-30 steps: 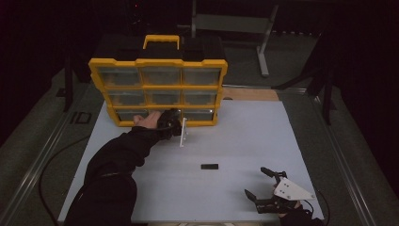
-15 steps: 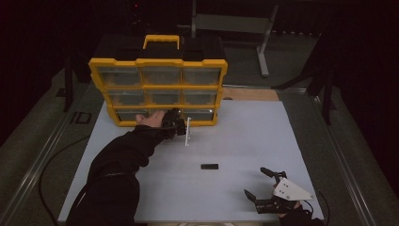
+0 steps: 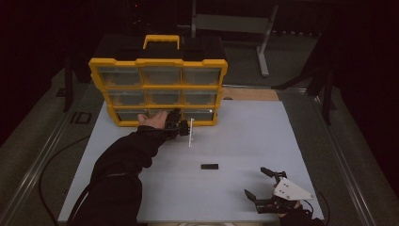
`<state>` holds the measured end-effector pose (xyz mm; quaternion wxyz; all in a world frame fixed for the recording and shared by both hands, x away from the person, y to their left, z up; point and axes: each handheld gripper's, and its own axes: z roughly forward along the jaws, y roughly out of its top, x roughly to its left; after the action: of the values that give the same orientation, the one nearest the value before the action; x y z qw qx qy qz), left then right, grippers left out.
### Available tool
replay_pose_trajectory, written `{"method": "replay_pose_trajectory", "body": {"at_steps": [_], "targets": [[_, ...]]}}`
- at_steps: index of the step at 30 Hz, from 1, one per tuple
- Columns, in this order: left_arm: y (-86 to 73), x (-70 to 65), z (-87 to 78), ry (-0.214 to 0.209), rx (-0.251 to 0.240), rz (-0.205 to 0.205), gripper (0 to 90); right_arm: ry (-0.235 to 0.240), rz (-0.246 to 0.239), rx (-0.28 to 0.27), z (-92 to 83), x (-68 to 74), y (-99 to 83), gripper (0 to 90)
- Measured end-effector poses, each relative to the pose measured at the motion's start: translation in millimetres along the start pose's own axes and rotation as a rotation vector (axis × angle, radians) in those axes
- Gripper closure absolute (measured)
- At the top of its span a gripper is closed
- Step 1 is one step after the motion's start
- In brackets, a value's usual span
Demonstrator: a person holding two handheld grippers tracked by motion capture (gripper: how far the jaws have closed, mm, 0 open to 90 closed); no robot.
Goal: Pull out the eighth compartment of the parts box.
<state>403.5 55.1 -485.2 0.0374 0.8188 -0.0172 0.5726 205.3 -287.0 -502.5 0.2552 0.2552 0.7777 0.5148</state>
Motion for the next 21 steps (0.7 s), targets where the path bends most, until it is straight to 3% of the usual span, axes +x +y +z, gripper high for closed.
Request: {"method": "replay_pose_trajectory", "body": {"at_steps": [7, 16, 21], "targets": [[0.3, -1.4, 0.2, 0.017, 0.002, 0.031, 76.2, -0.001, 0.002, 0.003, 0.0, -0.2, -0.2, 7.4], [2.3, 8.5, -1.8, -0.041, 0.027, 0.051, 76.5, -0.004, 0.012, 0.004, 0.0, -1.8, -1.1, 7.4], [2.0, 13.2, -3.7, -0.069, 0.024, 0.039, 76.5, -0.007, 0.012, 0.004, -0.2, -1.9, -1.2, 7.4]]}}
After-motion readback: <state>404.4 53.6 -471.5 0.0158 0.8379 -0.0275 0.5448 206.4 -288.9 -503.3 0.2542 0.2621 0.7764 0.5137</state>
